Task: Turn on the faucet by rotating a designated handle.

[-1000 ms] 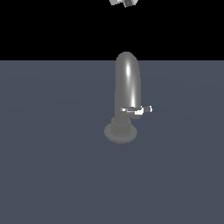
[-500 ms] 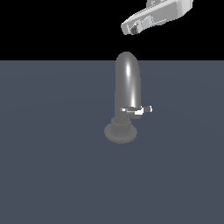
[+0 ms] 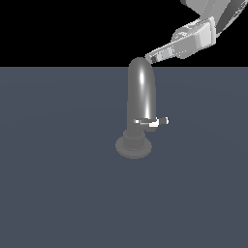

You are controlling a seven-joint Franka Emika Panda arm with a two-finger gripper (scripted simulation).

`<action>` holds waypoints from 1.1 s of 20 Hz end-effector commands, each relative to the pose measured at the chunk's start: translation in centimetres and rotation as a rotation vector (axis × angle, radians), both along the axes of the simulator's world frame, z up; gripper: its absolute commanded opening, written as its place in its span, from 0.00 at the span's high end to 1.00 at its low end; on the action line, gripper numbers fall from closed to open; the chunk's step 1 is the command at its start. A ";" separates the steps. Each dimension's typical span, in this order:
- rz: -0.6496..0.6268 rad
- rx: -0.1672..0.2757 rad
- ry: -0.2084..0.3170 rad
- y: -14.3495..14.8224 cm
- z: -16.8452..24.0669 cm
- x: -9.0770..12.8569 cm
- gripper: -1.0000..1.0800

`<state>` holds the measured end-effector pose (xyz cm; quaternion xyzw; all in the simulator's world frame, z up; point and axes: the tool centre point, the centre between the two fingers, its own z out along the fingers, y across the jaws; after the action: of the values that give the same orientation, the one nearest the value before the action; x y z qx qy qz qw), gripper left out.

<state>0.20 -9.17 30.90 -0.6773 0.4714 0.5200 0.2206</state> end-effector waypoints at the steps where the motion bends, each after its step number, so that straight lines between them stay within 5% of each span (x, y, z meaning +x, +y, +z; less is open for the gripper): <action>1: -0.047 0.025 0.052 -0.5 -1.5 0.2 1.00; 15: -0.320 0.163 0.347 -2.6 -10.1 -1.0 1.00; 22: -0.404 0.205 0.437 -2.9 -12.7 -2.1 1.00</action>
<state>-1.74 -12.04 18.60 -0.4267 0.5750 0.6402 0.2782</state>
